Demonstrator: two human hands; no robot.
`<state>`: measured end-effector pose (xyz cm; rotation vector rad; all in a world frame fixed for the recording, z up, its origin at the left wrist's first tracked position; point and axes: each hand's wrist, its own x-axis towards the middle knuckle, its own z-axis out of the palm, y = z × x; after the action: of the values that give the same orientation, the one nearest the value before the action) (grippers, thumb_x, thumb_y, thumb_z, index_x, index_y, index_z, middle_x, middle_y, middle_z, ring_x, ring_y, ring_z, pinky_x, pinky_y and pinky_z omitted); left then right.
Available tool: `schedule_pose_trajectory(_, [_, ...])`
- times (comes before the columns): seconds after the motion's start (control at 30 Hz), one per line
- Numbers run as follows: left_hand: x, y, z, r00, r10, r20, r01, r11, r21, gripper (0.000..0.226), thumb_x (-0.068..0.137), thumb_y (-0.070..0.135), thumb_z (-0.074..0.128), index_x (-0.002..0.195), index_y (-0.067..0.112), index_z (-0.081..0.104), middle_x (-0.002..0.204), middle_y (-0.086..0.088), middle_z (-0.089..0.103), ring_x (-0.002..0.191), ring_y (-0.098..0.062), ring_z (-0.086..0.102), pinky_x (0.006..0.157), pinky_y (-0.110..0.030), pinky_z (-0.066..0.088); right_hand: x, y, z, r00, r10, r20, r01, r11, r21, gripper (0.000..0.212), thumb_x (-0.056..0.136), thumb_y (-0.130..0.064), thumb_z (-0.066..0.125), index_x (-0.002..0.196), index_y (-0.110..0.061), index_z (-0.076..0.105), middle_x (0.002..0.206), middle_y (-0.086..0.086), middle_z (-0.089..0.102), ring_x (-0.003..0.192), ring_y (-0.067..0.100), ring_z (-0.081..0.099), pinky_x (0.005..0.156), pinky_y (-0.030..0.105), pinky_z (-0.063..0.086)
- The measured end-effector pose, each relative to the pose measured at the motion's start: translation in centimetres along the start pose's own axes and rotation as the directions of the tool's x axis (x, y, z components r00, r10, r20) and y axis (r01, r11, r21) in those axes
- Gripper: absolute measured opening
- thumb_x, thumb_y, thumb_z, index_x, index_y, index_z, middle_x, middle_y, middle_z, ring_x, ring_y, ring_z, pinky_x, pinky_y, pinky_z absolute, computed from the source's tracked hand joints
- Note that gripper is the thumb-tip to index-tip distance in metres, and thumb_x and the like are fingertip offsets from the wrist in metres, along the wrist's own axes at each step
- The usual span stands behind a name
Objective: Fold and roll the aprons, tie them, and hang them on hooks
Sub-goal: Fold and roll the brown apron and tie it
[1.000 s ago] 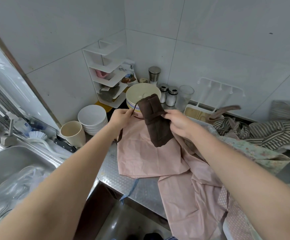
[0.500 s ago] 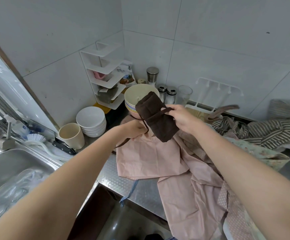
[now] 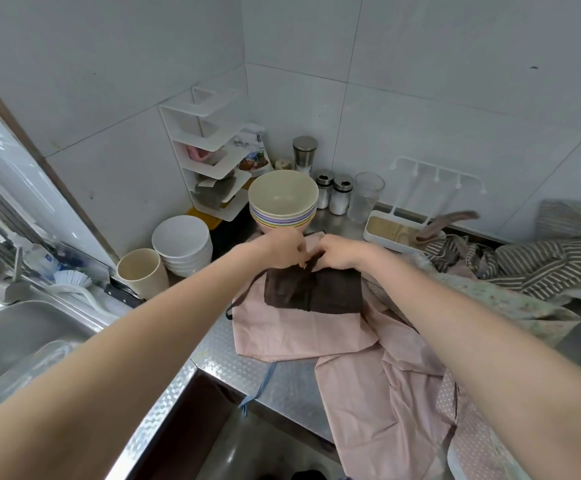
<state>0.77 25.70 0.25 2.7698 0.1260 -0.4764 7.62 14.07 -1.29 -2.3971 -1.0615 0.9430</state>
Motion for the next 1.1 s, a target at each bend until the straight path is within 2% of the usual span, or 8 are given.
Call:
schedule_pose_trajectory(0.2, [-0.8, 0.6, 2.4, 0.99, 0.016, -0.14, -0.009, 0.999, 0.048, 0.031, 0.099, 0.022, 0.04, 0.106, 0.002, 0.063, 0.109, -0.016, 0.063, 0.103, -0.031, 0.057, 0.083, -0.033, 0.042, 0.4, 1.9, 1.0, 0.944, 0.236, -0.229, -0.035, 0.764, 0.645, 0.021, 0.09, 0.003, 0.054, 0.078, -0.01, 0.066, 0.049, -0.016, 0.062, 0.063, 0.007, 0.055, 0.056, 0.011, 0.043])
schedule_pose_trajectory(0.37, [-1.2, -0.7, 4.4, 0.946, 0.036, -0.323, -0.073, 0.992, -0.103, 0.032, 0.099, 0.022, 0.041, 0.087, 0.002, 0.063, 0.083, -0.01, 0.063, 0.077, -0.021, 0.058, 0.071, -0.029, 0.041, 0.0, 2.8, 0.7, 0.928, 0.311, -0.207, 0.034, 0.482, 0.876, 0.027, 0.092, 0.002, 0.052, 0.069, -0.009, 0.061, 0.045, -0.006, 0.062, 0.048, 0.009, 0.059, 0.05, 0.015, 0.049])
schedule_pose_trajectory(0.47, [-2.0, -1.7, 4.0, 0.988, 0.027, -0.154, -0.1, 0.868, -0.486, 0.034, 0.098, 0.018, 0.045, 0.069, 0.006, 0.059, 0.06, 0.001, 0.051, 0.052, -0.003, 0.045, 0.06, -0.02, 0.035, -0.5, 3.2, 0.6, 0.937, 0.279, -0.211, 0.086, 0.402, 0.912, 0.025, 0.093, 0.001, 0.05, 0.074, -0.01, 0.062, 0.05, -0.007, 0.065, 0.049, 0.003, 0.061, 0.053, 0.012, 0.051])
schedule_pose_trajectory(0.6, [-3.0, -3.4, 3.3, 0.965, 0.12, 0.234, 0.155, 0.461, -0.874, 0.028, 0.097, 0.02, 0.048, 0.075, 0.012, 0.064, 0.059, 0.006, 0.047, 0.058, -0.008, 0.036, 0.064, -0.019, 0.035, -1.6, 3.7, -0.2, 0.979, 0.101, -0.179, 0.143, 0.294, 0.945, 0.025, 0.093, 0.006, 0.043, 0.09, -0.007, 0.064, 0.073, -0.001, 0.072, 0.081, 0.014, 0.064, 0.073, 0.019, 0.056])
schedule_pose_trajectory(0.73, [-2.6, -4.7, 2.7, 0.872, 0.202, 0.446, 0.278, 0.545, -0.791, 0.014, 0.092, 0.007, 0.051, 0.088, 0.009, 0.064, 0.077, -0.002, 0.051, 0.071, -0.011, 0.043, 0.072, -0.021, 0.041, -3.0, 3.4, -1.7, 0.967, -0.185, 0.176, -0.068, 0.478, 0.876, 0.03, 0.088, 0.003, 0.045, 0.101, -0.009, 0.069, 0.096, 0.007, 0.072, 0.09, 0.019, 0.068, 0.088, 0.031, 0.054])
schedule_pose_trajectory(0.87, [-1.5, -4.4, 1.7, 0.904, 0.085, 0.418, 0.294, 0.588, -0.754, 0.013, 0.094, 0.001, 0.047, 0.092, 0.0, 0.059, 0.092, -0.013, 0.053, 0.087, -0.019, 0.049, 0.078, -0.021, 0.044, -2.9, 1.2, -2.6, 0.891, -0.052, 0.451, -0.18, 0.871, 0.456, 0.029, 0.091, 0.004, 0.049, 0.116, -0.002, 0.06, 0.084, -0.001, 0.073, 0.081, 0.013, 0.069, 0.085, 0.03, 0.055])
schedule_pose_trajectory(1.0, [-0.7, -1.7, 1.7, 0.988, 0.014, 0.156, 0.075, 0.834, -0.547, 0.018, 0.094, 0.011, 0.051, 0.099, 0.004, 0.067, 0.082, -0.002, 0.06, 0.068, -0.009, 0.051, 0.061, -0.014, 0.041, -0.8, 0.7, -0.4, 0.977, 0.08, 0.196, -0.044, 0.983, -0.181, 0.029, 0.082, -0.013, 0.068, 0.111, -0.014, 0.069, 0.104, 0.001, 0.069, 0.095, 0.018, 0.06, 0.089, 0.031, 0.048])
schedule_pose_trajectory(1.1, [0.1, -0.8, 4.6, 0.997, -0.01, -0.072, -0.008, 0.968, -0.252, 0.021, 0.092, 0.013, 0.052, 0.106, 0.008, 0.066, 0.1, -0.008, 0.067, 0.093, -0.021, 0.061, 0.076, -0.023, 0.044, 0.7, 2.8, 3.4, 0.983, 0.02, -0.184, -0.071, 0.96, -0.272, 0.022, 0.077, -0.015, 0.067, 0.098, -0.02, 0.072, 0.095, 0.004, 0.067, 0.092, 0.025, 0.06, 0.079, 0.033, 0.05])
